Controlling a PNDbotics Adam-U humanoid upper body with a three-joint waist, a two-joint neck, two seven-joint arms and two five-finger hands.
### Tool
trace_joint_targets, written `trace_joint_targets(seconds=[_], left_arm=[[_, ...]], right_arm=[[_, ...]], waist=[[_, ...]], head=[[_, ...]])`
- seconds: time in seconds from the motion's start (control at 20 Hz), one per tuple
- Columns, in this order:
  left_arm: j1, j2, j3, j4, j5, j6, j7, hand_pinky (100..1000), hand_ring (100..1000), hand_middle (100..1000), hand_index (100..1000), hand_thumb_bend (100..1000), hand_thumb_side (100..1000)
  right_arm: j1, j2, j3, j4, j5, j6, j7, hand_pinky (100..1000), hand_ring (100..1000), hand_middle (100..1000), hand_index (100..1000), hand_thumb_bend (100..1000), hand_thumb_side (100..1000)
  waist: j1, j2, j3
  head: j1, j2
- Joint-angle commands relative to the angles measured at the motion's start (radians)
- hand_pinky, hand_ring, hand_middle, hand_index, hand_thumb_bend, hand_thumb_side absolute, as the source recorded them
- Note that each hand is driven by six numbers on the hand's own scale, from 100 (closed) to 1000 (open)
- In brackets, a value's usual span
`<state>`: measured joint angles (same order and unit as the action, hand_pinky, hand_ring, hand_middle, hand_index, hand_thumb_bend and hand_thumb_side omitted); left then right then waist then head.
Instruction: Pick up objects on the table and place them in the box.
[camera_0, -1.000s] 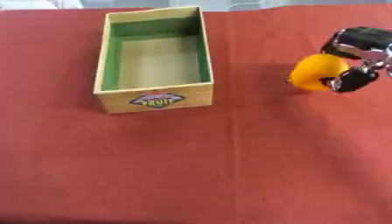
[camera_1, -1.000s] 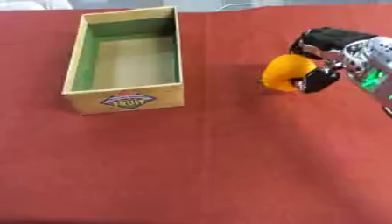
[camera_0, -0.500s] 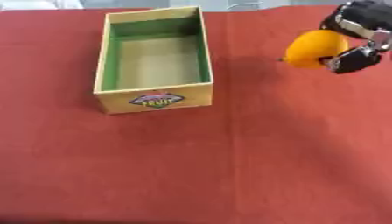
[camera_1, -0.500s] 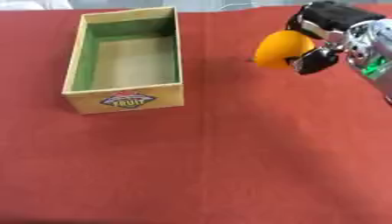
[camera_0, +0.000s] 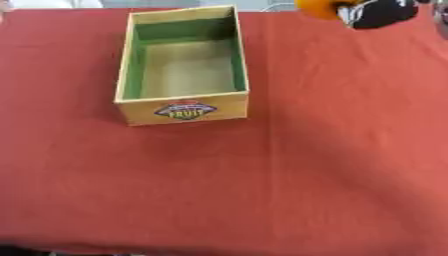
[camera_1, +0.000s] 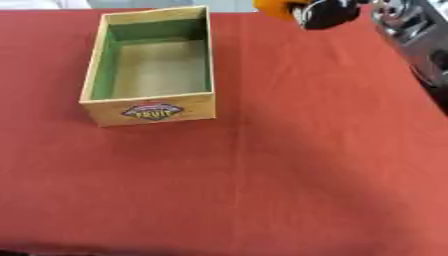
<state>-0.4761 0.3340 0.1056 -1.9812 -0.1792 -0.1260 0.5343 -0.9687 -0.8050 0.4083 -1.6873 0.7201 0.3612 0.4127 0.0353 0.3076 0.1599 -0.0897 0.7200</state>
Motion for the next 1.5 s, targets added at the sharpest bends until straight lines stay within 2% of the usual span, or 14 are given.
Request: trace_joint_targets(seconds=[0.05,0.25,0.4,0.6,1.0,1.5], left_arm=[[-0.016,0.014,0.000,-0.019,0.003,-0.001,-0.003,599,604,689,826,129,905],[-0.020,0.008,-0.001,-0.019,0.006,-0.003,-0.005,599,604,689,826,129,905],[-0.026,0.002,-0.004,-0.019,0.009,-0.005,-0.008,599,604,689,826,128,904],[-0.028,-0.002,-0.007,-0.019,0.012,-0.005,-0.011,599,604,690,826,128,905],[-0.034,-0.005,-0.009,-0.019,0.015,-0.008,-0.016,599,605,690,826,127,904],[-0.038,-0.007,-0.011,-0.019,0.017,-0.010,-0.017,599,605,690,825,126,904]], right_arm=[[-0.075,0.058,0.001,0.042,0.034,-0.003,0.002,697,671,428,590,100,187],[-0.173,0.156,0.003,0.121,0.056,-0.010,0.002,699,667,423,592,100,203],[-0.216,0.228,0.000,0.181,0.057,-0.008,0.000,700,661,420,594,100,220],[-0.232,0.326,-0.004,0.260,0.072,-0.003,-0.018,700,662,421,598,100,222],[-0.246,0.505,0.020,0.437,0.172,-0.023,-0.019,701,674,427,599,100,219],[-0.256,0.600,0.014,0.633,0.238,-0.121,-0.044,714,706,457,625,100,212]], waist=[[0.001,-0.016,0.004],[0.001,-0.011,0.008],[0.000,-0.009,0.017],[0.000,-0.009,0.030],[-0.003,-0.010,0.035],[-0.007,-0.007,0.044]], head=[[0.005,0.000],[-0.011,-0.012],[-0.032,-0.020],[-0.045,-0.026],[-0.058,-0.033],[-0.068,-0.037]])
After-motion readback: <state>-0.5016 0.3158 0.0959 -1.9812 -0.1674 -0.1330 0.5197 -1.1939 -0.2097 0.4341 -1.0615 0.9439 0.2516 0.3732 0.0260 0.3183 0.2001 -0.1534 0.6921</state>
